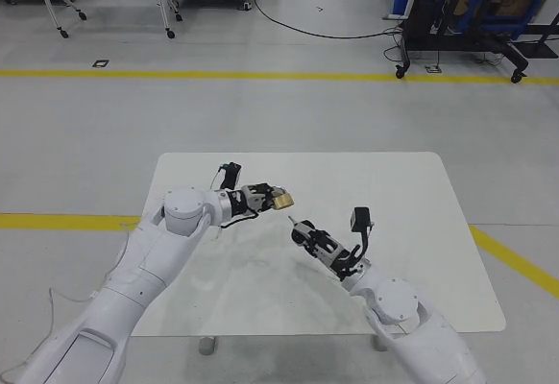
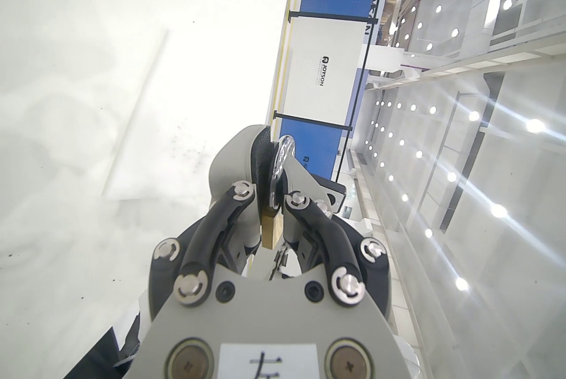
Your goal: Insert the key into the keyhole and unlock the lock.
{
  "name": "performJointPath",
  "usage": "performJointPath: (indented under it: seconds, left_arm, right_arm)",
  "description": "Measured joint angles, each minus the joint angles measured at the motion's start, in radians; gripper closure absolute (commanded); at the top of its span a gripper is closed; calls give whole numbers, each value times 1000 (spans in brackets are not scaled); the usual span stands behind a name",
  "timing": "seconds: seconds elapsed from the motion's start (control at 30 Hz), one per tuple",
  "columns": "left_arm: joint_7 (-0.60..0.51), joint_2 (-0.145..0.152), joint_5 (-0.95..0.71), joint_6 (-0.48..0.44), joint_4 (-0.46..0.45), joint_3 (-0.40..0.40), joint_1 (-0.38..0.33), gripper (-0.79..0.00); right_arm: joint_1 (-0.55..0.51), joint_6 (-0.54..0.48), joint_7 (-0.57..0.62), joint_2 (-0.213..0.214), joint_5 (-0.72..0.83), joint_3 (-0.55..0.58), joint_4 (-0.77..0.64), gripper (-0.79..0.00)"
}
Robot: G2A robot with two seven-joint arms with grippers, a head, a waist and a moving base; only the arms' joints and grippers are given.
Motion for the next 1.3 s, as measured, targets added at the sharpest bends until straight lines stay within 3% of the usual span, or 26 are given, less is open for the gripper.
performJointPath:
  seconds: [0.3, 0.6, 1.3]
  left_arm:
    - [42, -13, 30, 16, -13, 13, 5, 0]
    - [47, -18, 46, 20, -16, 5, 11, 0]
    - [24, -27, 49, 29, -23, -18, 27, 0]
  right_arm:
    - [27, 145, -146, -26, 1, -56, -17, 0]
    - [42, 139, -241, -46, 20, -71, 4, 0]
    - [65, 180, -285, -73, -31, -83, 31, 0]
